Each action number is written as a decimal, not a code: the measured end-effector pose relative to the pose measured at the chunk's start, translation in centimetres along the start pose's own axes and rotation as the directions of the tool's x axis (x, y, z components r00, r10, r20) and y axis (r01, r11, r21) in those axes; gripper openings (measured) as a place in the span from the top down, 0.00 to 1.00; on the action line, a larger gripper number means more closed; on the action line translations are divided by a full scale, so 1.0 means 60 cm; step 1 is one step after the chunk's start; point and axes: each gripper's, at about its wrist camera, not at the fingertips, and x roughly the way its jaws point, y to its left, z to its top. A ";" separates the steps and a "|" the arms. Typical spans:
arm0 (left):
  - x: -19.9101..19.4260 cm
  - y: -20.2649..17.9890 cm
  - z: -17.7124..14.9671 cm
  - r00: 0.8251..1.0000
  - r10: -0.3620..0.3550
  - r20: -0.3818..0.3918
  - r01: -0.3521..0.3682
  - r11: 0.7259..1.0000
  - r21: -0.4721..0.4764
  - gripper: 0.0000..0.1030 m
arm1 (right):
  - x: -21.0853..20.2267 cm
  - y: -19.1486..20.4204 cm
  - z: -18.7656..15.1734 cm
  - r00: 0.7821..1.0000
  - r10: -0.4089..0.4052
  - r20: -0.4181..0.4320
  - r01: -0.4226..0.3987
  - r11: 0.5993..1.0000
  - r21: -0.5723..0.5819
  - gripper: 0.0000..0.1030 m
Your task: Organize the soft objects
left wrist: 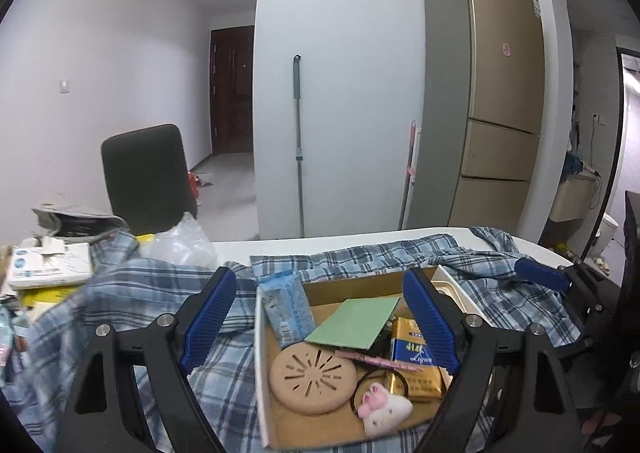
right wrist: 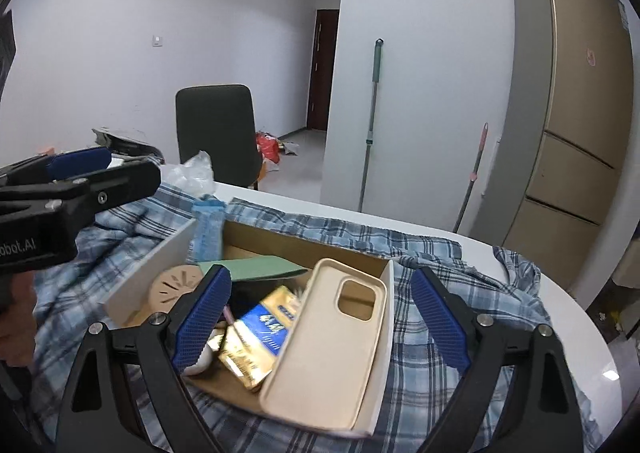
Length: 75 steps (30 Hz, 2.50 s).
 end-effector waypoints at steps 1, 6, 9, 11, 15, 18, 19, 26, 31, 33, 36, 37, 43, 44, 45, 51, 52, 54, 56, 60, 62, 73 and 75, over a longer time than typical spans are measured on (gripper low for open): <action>-0.014 -0.001 0.006 1.000 0.008 -0.007 -0.008 1.000 0.004 0.15 | -0.010 0.003 0.006 1.000 0.000 -0.005 0.000 1.000 0.001 0.12; -0.062 0.001 0.014 0.999 0.010 -0.047 -0.009 1.000 0.015 0.15 | -0.058 0.013 0.023 0.999 0.020 -0.043 -0.019 0.999 0.028 0.12; -0.089 0.004 0.006 0.996 0.029 -0.079 -0.028 1.000 0.005 0.15 | -0.087 0.019 0.024 0.998 0.031 -0.053 -0.029 0.998 0.047 0.12; -0.105 0.006 -0.002 0.994 -0.011 -0.113 0.008 1.000 -0.022 0.15 | -0.104 0.020 0.020 0.998 0.041 -0.055 -0.038 0.997 0.063 0.12; -0.137 0.010 -0.017 0.993 -0.015 -0.118 0.011 0.999 -0.035 0.15 | -0.141 0.029 0.004 0.998 0.057 -0.020 -0.056 0.996 0.064 0.12; -0.152 0.013 -0.026 0.993 -0.015 -0.113 0.011 0.999 -0.036 0.15 | -0.162 0.035 -0.007 0.998 0.063 -0.006 -0.062 0.995 0.077 0.12; -0.159 0.015 -0.032 0.994 -0.015 -0.112 0.010 0.999 -0.040 0.15 | -0.168 0.037 -0.011 0.998 0.065 -0.003 -0.064 0.995 0.082 0.12; -0.168 0.023 -0.061 0.990 -0.049 -0.133 0.042 0.998 -0.051 0.15 | -0.181 0.044 -0.037 0.997 0.071 -0.024 -0.068 0.994 0.085 0.12; -0.170 0.026 -0.082 0.993 -0.052 -0.103 0.048 0.998 -0.039 0.15 | -0.178 0.042 -0.062 1.000 0.029 0.005 -0.029 0.997 0.075 0.12; -0.173 0.026 -0.091 0.996 -0.053 -0.078 0.050 0.998 -0.032 0.15 | -0.181 0.044 -0.070 0.999 0.012 0.045 -0.015 0.998 0.054 0.12; -0.184 0.021 -0.102 0.999 -0.033 0.002 0.033 0.999 -0.004 0.15 | -0.188 0.055 -0.085 0.992 -0.008 0.126 0.005 1.000 0.028 0.12; -0.188 0.021 -0.105 0.999 -0.024 0.037 0.024 1.000 0.001 0.15 | -0.190 0.057 -0.090 0.989 -0.011 0.149 0.007 1.000 0.026 0.12; -0.201 0.018 -0.118 0.993 -0.021 0.117 0.019 1.000 0.016 0.13 | -0.197 0.062 -0.104 0.977 -0.015 0.211 0.010 1.000 0.023 0.06; -0.205 0.017 -0.120 0.991 -0.012 0.131 0.010 1.000 0.019 0.10 | -0.197 0.062 -0.104 0.977 -0.016 0.212 0.011 1.000 0.023 0.04; -0.208 0.015 -0.121 0.990 -0.006 0.140 0.003 1.000 0.023 0.03 | -0.196 0.062 -0.104 0.978 -0.013 0.210 0.008 1.000 0.022 0.03; -0.240 0.008 -0.126 0.972 0.002 0.237 -0.013 0.999 0.045 0.00 | -0.201 0.062 -0.107 0.973 -0.022 0.231 0.018 1.000 0.021 0.00; -0.241 0.005 -0.127 0.970 0.006 0.243 -0.019 0.998 0.054 0.00 | -0.203 0.061 -0.107 0.971 -0.029 0.236 0.024 0.999 0.025 0.00; -0.241 0.002 -0.127 0.970 0.008 0.241 -0.025 0.998 0.064 0.00 | -0.204 0.061 -0.108 0.970 -0.030 0.241 0.024 0.999 0.028 0.00; -0.240 0.001 -0.127 0.971 0.007 0.240 -0.023 0.998 0.065 0.00 | -0.204 0.060 -0.108 0.971 -0.029 0.239 0.024 0.999 0.026 0.00; -0.238 0.002 -0.126 0.974 0.015 0.228 -0.029 0.998 0.056 0.00 | -0.206 0.061 -0.108 0.970 -0.030 0.240 0.026 0.999 0.020 0.00; -0.240 0.004 -0.127 0.973 0.016 0.231 -0.029 0.998 0.052 0.00 | -0.206 0.061 -0.108 0.971 -0.030 0.239 0.026 0.999 0.019 0.00; -0.239 -0.001 -0.130 0.973 0.017 0.232 -0.033 0.997 0.065 0.00 | -0.204 0.060 -0.107 0.973 -0.029 0.229 0.025 1.000 0.019 0.00; -0.240 0.000 -0.130 0.972 0.016 0.233 -0.033 0.997 0.066 0.00 | -0.202 0.061 -0.106 0.974 -0.029 0.225 0.025 1.000 0.018 0.00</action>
